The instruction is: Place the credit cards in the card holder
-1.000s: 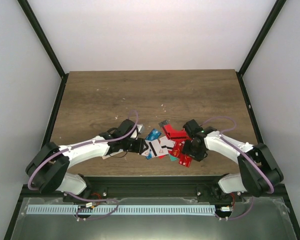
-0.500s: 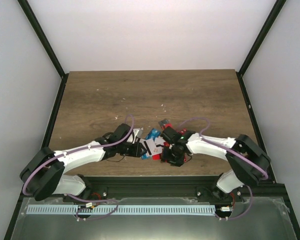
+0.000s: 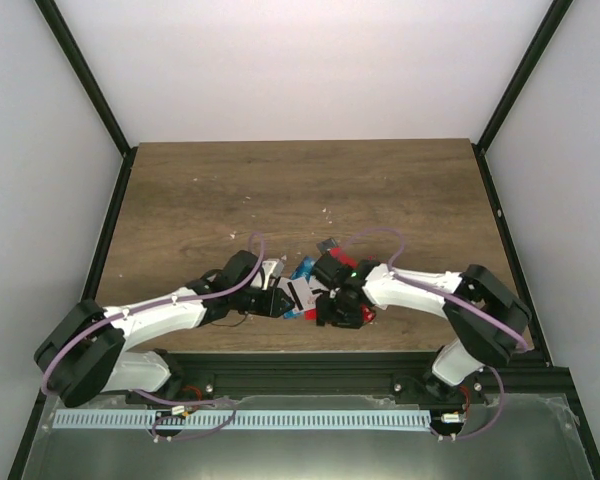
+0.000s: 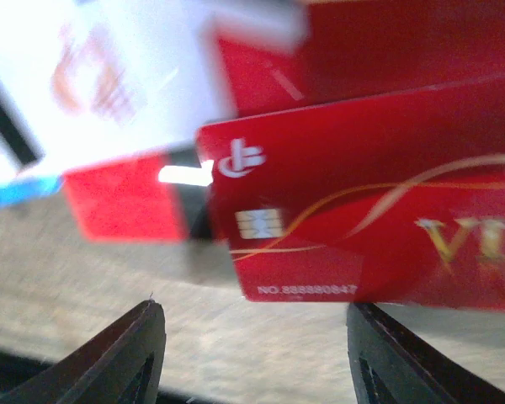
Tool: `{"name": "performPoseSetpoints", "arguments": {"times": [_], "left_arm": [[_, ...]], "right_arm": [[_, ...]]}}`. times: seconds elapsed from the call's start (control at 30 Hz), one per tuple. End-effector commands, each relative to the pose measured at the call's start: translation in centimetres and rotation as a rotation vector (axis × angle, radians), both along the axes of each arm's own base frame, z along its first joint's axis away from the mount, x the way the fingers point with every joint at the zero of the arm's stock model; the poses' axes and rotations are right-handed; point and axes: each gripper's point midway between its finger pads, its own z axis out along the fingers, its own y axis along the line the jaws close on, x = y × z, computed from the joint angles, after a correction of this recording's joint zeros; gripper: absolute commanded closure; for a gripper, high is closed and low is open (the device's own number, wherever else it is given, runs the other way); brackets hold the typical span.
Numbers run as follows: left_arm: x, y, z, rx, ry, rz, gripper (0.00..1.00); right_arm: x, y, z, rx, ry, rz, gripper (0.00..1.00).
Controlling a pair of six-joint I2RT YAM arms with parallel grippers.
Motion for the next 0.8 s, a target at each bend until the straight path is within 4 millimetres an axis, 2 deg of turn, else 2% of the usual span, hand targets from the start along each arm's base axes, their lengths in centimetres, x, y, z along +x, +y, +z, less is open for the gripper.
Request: {"name": "performPoseSetpoints", "arguments": {"times": [0.0, 0.13, 0.33, 0.63, 0.77], "left_arm": [[0.3, -0.8, 1.4, -0.051, -0.037, -0.016, 0.67], [0.1, -0.8, 1.4, -0.055, -0.029, -0.013, 0.67], [0.0, -0.5, 1.6, -0.051, -0.03, -0.01, 0.67], [0.0, -0.3, 1.8, -0.045, -0.036, -0.009, 0.67], [0.0, -0.3, 1.7, -0.041, -0.036, -0.01, 0.66]], "right_arm": [[4.1, -5.2, 0.3, -0.125, -0.123, -0.064, 0.39], [6.9, -6.9, 0.7, -0.146, -0.191, -0.118, 0.39], [8.2, -7.2, 0.4, -0.178, -0.205, -0.111, 0.39], [12.1, -8.8, 2.8, -0.22, -0.308, -0.157, 0.37], [13.7, -9.4, 1.9, -0.236, -0.315, -0.169, 0.37]]}}
